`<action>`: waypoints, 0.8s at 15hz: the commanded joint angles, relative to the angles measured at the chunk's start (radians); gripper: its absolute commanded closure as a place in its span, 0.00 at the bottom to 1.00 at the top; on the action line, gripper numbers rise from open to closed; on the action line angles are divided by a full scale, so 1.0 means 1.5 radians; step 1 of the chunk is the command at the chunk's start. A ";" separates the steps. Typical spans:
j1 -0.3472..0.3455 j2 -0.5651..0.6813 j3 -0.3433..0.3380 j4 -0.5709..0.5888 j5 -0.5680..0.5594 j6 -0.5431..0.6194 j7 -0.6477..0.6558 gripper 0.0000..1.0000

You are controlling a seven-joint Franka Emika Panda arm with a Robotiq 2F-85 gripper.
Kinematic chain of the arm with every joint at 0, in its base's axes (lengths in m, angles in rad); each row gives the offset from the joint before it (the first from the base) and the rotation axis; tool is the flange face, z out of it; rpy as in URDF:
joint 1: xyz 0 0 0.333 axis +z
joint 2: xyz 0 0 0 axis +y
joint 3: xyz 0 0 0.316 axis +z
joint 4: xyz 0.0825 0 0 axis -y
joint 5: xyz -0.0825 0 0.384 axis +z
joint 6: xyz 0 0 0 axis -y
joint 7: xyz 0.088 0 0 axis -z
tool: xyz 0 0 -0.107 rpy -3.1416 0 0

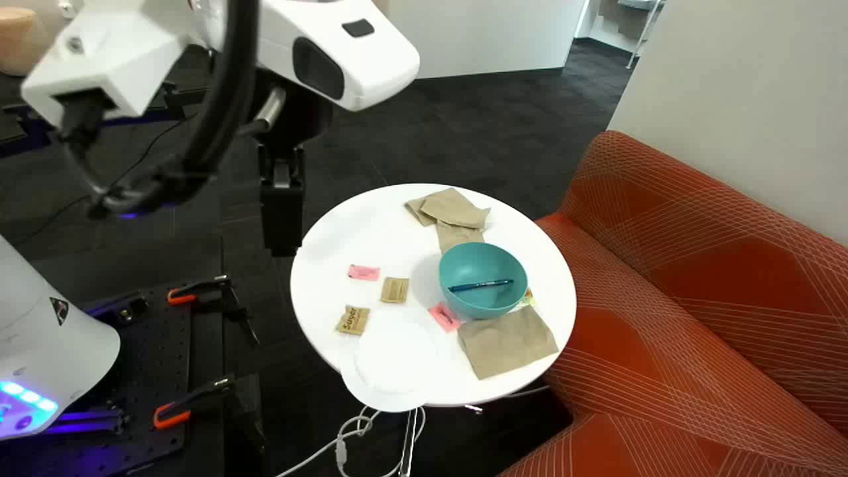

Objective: Take the pen out of the blue bowl and put it on the table

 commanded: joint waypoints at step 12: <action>-0.004 0.063 0.035 0.051 0.005 0.035 0.009 0.00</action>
